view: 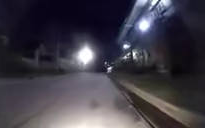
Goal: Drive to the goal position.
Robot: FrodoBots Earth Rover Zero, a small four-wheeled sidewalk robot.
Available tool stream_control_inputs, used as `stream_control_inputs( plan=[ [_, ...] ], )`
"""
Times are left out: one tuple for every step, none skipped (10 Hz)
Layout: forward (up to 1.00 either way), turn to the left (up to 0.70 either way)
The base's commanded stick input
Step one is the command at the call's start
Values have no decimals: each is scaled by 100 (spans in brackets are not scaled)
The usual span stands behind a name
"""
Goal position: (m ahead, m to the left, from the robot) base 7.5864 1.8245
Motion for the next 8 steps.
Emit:
stream_control_inputs(
  plan=[
    [70,0],
    [70,0],
    [70,0],
    [70,0],
    [70,0],
    [70,0],
    [70,0],
    [70,0]
  ],
)
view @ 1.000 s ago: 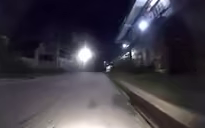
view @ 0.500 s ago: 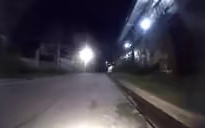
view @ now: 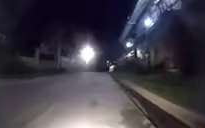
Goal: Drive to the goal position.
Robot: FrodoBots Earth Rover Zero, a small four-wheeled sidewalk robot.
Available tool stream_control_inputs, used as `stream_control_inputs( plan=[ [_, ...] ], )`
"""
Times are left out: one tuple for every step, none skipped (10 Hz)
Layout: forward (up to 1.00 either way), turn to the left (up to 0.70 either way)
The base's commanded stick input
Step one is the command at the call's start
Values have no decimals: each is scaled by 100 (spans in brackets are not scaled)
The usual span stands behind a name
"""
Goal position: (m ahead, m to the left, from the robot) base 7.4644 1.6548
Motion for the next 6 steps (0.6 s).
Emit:
stream_control_inputs(
  plan=[
    [70,0],
    [70,0],
    [70,0],
    [70,0],
    [70,0],
    [70,0]
  ],
)
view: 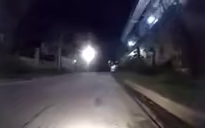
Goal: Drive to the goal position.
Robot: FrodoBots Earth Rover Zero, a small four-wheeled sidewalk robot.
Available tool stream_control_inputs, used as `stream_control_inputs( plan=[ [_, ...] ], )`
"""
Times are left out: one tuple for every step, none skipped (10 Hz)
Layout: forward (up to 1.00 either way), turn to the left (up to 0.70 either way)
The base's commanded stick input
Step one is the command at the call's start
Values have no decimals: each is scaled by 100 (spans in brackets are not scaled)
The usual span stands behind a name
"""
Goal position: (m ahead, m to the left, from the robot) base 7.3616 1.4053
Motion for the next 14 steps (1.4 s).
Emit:
stream_control_inputs(
  plan=[
    [70,0],
    [70,0],
    [70,0],
    [70,0],
    [70,0],
    [70,0],
    [70,0],
    [70,0],
    [70,0],
    [70,0],
    [70,0],
    [70,0],
    [70,0],
    [70,0]
  ],
)
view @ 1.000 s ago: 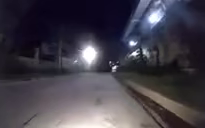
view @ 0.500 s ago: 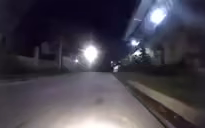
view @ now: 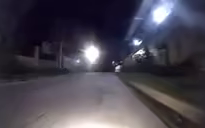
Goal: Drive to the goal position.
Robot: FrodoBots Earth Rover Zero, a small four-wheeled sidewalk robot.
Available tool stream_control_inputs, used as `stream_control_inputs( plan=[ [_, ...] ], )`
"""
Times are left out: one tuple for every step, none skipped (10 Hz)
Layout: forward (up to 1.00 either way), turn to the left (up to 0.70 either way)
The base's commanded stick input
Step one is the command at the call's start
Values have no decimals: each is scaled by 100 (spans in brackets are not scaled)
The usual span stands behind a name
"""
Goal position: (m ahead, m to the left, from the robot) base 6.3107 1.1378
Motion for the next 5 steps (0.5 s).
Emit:
stream_control_inputs(
  plan=[
    [70,0],
    [70,0],
    [70,0],
    [70,0],
    [70,0]
  ],
)
